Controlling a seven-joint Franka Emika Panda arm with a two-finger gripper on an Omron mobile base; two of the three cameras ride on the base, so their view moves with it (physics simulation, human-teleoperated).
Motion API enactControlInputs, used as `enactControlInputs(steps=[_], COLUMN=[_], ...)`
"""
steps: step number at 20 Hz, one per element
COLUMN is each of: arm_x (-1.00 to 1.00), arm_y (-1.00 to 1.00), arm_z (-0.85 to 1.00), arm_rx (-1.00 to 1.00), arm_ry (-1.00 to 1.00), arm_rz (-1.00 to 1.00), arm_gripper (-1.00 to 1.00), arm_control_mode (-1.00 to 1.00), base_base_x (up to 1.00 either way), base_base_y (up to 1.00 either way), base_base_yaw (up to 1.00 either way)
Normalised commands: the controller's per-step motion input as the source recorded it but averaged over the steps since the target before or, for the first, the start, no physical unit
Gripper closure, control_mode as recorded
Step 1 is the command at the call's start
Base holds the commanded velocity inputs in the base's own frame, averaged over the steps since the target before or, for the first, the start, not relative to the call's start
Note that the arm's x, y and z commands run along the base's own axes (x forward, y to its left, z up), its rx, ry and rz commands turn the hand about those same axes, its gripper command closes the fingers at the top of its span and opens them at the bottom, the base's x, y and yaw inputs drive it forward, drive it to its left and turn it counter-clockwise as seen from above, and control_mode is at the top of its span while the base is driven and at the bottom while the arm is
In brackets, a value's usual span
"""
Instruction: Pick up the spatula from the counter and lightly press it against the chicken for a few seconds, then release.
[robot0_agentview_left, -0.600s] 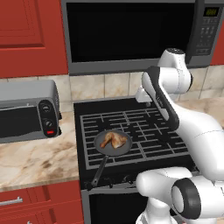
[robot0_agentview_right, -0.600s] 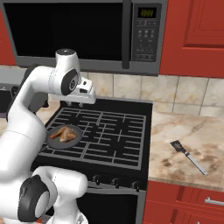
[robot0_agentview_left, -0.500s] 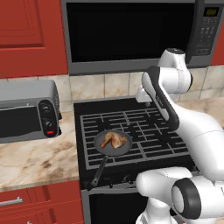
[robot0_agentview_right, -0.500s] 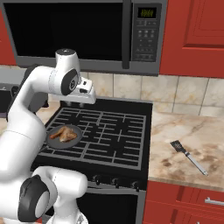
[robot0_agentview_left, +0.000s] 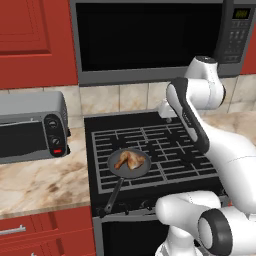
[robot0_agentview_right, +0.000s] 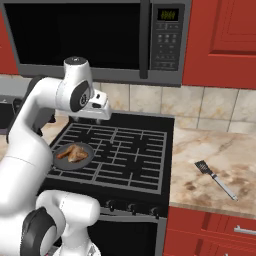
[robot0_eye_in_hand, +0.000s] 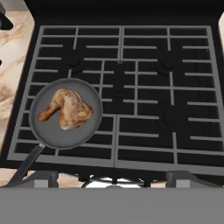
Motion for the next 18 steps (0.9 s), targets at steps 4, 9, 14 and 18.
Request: enactControlInputs(steps=[4,9,14,18], arm_x=[-0.13,-0.17,-0.18,-0.16], arm_y=[-0.17,-0.21,-0.26,-0.25], arm_z=[-0.01,0.0,0.0,0.0], arm_rx=[-0.01,-0.01,0.0,0.0], arm_ry=[-0.03,-0.06,-0.05,-0.02], arm_rz=[0.01,0.03,0.03,0.02], arm_gripper=[-1.0,-1.0,-1.0,-1.0], arm_control_mode=[-1.0,-1.0,-1.0,-1.0], base_base_x=[0.0,0.0,0.0,0.0], base_base_y=[0.0,0.0,0.0,0.0], base_base_yaw=[0.0,0.0,0.0,0.0])
